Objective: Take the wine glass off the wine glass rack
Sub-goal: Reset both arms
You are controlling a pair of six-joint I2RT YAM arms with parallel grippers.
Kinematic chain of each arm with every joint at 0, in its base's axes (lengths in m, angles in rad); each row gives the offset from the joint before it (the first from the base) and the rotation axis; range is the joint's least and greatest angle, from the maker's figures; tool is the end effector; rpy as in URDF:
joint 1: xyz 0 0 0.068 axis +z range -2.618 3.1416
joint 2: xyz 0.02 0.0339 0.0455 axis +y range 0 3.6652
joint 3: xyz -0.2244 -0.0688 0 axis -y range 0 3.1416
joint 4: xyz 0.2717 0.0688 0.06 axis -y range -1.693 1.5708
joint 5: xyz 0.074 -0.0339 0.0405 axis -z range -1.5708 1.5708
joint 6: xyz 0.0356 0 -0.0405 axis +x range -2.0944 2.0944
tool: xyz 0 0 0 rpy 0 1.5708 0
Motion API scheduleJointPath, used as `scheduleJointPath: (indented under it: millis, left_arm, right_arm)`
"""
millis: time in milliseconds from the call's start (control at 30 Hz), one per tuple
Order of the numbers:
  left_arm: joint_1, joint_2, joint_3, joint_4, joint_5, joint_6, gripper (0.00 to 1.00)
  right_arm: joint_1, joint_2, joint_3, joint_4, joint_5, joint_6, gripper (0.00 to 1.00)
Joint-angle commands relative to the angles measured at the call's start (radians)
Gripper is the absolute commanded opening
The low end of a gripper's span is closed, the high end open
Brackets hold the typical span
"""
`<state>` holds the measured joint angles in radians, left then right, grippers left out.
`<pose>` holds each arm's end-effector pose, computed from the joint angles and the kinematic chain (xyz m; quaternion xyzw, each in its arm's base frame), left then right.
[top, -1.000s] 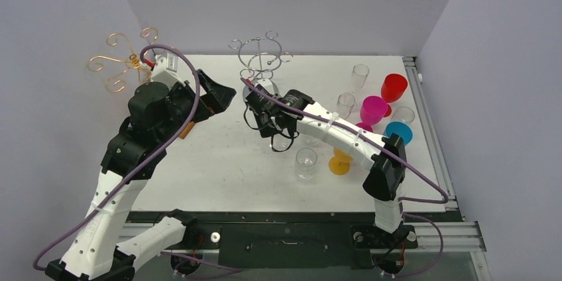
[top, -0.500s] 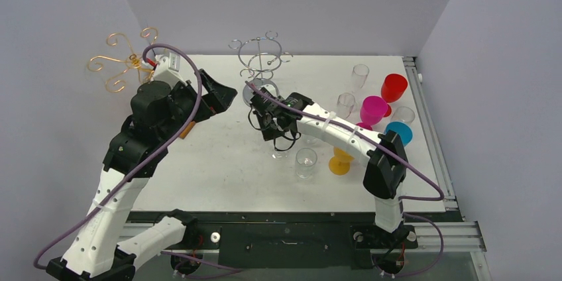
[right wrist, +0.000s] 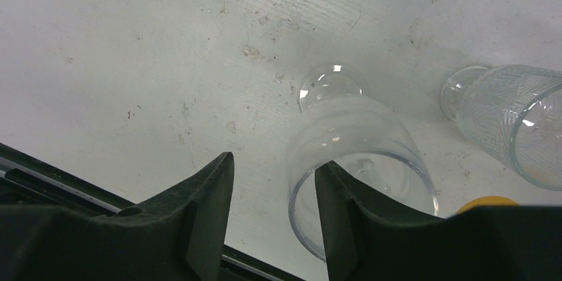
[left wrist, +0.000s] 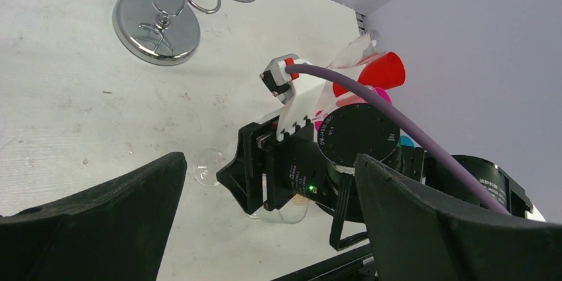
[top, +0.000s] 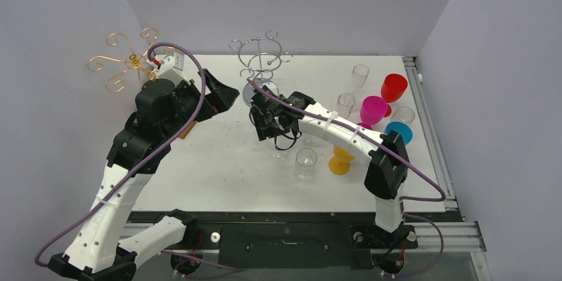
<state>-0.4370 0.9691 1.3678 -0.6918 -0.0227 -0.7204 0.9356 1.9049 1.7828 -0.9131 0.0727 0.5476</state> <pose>0.2042 -0.0945 0.4276 -0.1201 0.7937 -0.3185 0.5041 0.2551 0.3417 0.2578 -0.1764 0.9475 0.1528 0.2187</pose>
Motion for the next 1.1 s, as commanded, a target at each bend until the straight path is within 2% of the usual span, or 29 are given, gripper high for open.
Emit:
scheduleJointPath:
  millis: [0, 433, 567, 733, 867, 1067]
  left_arm:
    - [0.004, 0.008, 0.005, 0.048, 0.016, 0.011, 0.96]
    - [0.000, 0.044, 0.028, 0.059, 0.023, 0.022, 0.96]
    - [-0.013, 0.070, 0.050, 0.045, 0.023, 0.051, 0.96]
    - [-0.053, 0.107, 0.078, 0.019, -0.026, 0.112, 0.96]
    - [-0.086, 0.133, 0.093, 0.004, -0.082, 0.150, 0.96]
    - [-0.104, 0.148, 0.086, 0.010, -0.126, 0.181, 0.96]
  right_arm:
    - [-0.004, -0.102, 0.037, 0.000, 0.043, 0.012, 0.46]
    - [-0.016, -0.272, 0.103, -0.038, 0.139, 0.030, 0.56]
    - [-0.042, -0.379, 0.085, 0.006, 0.183, 0.044, 0.68]
    - [-0.094, -0.529, -0.027, 0.117, 0.224, 0.065, 0.78]
    - [-0.137, -0.673, -0.141, 0.230, 0.252, 0.081, 0.82]
    - [-0.164, -0.763, -0.228, 0.293, 0.284, 0.089, 0.84]
